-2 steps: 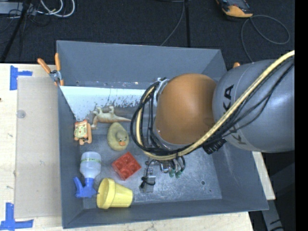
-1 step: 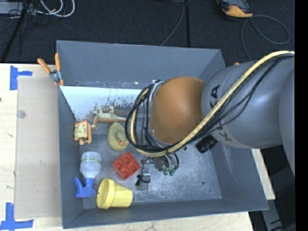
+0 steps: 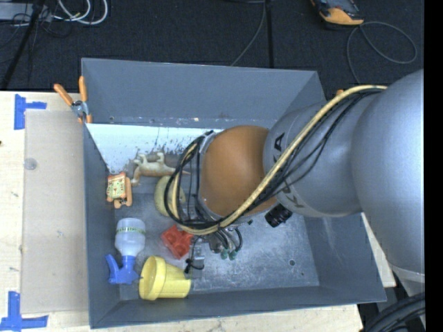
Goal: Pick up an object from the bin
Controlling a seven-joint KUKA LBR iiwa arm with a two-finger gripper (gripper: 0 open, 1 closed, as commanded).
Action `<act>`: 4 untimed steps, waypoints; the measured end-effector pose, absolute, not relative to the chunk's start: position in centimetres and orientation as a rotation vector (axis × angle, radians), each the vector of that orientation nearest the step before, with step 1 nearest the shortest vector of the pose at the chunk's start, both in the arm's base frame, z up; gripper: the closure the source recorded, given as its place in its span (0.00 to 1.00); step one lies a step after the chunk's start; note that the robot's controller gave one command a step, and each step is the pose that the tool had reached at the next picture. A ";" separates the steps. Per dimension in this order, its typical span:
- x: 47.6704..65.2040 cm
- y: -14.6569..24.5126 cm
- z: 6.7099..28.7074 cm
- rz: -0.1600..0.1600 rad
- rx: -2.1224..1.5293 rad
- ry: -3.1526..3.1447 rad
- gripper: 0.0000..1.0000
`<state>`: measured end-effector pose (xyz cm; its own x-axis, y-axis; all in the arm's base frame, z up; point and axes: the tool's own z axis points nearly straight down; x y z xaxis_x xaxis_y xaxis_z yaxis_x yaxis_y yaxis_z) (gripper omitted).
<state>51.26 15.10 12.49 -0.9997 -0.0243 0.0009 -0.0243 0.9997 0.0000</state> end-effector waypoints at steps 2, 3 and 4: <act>53.9 12.7 6.9 -0.003 0.124 -3.142 1.00; 54.8 12.4 16.1 -0.004 0.069 -3.143 1.00; 54.8 12.4 16.1 -0.004 0.068 -3.143 1.00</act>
Offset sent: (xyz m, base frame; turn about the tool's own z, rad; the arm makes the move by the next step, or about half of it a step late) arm 0.0000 0.0000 0.0000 0.0000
